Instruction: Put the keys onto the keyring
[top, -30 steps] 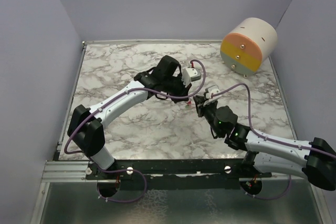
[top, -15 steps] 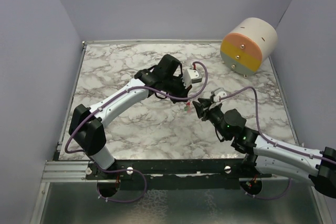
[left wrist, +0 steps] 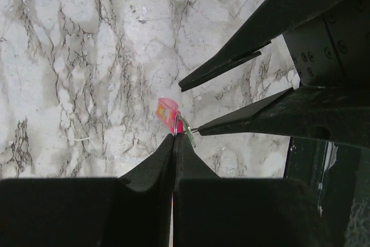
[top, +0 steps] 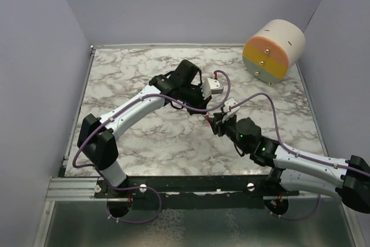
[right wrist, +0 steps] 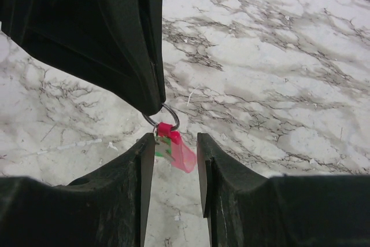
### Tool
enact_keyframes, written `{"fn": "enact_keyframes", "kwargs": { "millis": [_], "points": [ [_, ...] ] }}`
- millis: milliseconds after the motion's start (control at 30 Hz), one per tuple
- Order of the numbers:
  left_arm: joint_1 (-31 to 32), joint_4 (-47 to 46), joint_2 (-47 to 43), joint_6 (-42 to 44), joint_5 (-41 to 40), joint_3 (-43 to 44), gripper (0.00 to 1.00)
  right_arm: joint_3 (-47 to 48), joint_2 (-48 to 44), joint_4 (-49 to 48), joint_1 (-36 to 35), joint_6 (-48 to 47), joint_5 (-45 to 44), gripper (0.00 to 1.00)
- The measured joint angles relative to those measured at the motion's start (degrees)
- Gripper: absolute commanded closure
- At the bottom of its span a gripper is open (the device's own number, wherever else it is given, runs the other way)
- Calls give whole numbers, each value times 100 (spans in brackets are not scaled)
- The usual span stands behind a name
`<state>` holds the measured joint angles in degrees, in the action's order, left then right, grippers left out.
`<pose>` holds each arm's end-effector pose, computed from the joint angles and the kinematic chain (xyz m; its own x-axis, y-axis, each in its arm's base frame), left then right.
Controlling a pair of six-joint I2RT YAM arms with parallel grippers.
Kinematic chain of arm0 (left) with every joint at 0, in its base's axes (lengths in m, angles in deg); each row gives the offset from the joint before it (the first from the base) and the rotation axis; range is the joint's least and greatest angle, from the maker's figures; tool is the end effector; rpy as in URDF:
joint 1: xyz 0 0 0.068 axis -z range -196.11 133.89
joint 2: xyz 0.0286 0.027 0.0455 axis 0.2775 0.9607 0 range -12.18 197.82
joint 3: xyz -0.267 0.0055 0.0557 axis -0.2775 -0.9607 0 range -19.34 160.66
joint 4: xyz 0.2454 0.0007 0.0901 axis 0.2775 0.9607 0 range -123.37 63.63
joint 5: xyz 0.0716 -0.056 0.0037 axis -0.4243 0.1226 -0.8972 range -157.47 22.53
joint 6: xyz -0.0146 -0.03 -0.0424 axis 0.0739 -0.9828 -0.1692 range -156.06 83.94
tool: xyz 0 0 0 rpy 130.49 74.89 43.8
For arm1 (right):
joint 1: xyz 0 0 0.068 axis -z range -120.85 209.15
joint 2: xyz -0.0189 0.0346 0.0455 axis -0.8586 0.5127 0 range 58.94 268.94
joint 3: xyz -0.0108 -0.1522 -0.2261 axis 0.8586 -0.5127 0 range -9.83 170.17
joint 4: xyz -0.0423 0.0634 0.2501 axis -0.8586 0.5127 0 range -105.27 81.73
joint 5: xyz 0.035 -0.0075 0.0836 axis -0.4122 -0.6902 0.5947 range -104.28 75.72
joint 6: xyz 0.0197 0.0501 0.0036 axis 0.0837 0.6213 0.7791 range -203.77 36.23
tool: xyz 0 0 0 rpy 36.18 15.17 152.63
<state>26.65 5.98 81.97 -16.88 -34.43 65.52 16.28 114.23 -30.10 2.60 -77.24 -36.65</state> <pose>0.2504 -0.2582 0.3186 -0.2466 0.6032 -0.7585 0.9684 0.1829 -0.1695 0.1305 0.1733 0.2369 -0.2001 -0.1125 -0.9733 -0.5491 0.8356 0.0164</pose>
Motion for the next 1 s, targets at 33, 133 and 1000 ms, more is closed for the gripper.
{"fn": "enact_keyframes", "kwargs": {
  "millis": [33,133,1000],
  "points": [
    [0,20,0,26,15,0,100,0,-31,4,0,-13,4,64],
    [0,85,0,120,74,0,100,0,-162,13,0,-37,22,64],
    [2,190,57,68,107,87,100,144,289,138,0,-31,579,96]
  ]
}}
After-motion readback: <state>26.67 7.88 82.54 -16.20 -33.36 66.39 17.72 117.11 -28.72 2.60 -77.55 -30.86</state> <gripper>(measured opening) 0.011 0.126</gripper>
